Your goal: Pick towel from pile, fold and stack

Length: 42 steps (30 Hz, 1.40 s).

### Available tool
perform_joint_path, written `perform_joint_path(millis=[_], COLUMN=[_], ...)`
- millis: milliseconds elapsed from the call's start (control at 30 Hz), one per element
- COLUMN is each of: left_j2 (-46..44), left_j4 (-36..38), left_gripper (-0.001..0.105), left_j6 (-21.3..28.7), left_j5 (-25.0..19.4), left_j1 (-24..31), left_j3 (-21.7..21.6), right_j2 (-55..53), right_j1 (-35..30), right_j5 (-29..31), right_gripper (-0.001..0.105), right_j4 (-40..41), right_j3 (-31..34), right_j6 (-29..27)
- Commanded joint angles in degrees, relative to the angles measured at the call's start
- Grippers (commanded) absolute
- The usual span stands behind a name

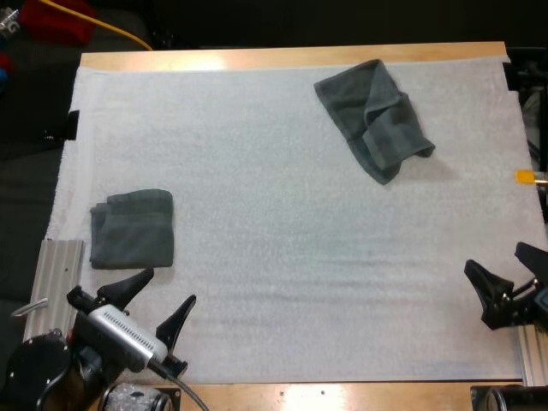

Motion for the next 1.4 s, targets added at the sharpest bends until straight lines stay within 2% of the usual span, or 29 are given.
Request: perform_joint_path(millis=[0, 133, 400, 867, 1133, 1367], left_j2=[0.4, 2.3, 6.3, 8.7, 8.7, 8.7], left_j4=[-1.4, -3.6, -5.4, -5.6, -5.6, -5.5], left_gripper=[0.061, 0.061, 0.061, 0.061, 0.061, 0.061], left_j6=[-0.2, -0.2, -0.2, -0.2, -0.2, -0.2], left_j5=[0.6, 2.8, 2.8, 2.8, 2.8, 2.8], left_j1=[-0.3, -1.2, -5.6, -5.8, -5.8, -5.8], left_j3=[-0.4, -0.4, -0.4, -0.4, -0.4, -0.4], right_j2=[0.8, 4.2, 12.8, 30.9, 40.6, 48.8], right_j1=[-0.3, -0.3, -0.3, 1.8, 8.9, 9.8], right_j5=[-0.7, -0.7, -1.7, -1.2, 8.0, 8.6], right_gripper=[0.076, 0.076, 0.076, 0.073, 0.072, 0.072], right_j4=[-1.4, -5.7, -14.1, -29.9, -38.7, -45.1], right_j3=[-0.6, -0.6, -0.6, -0.6, -0.6, -0.6], right_j6=[0.5, 3.0, 10.6, 25.6, 32.9, 40.1])
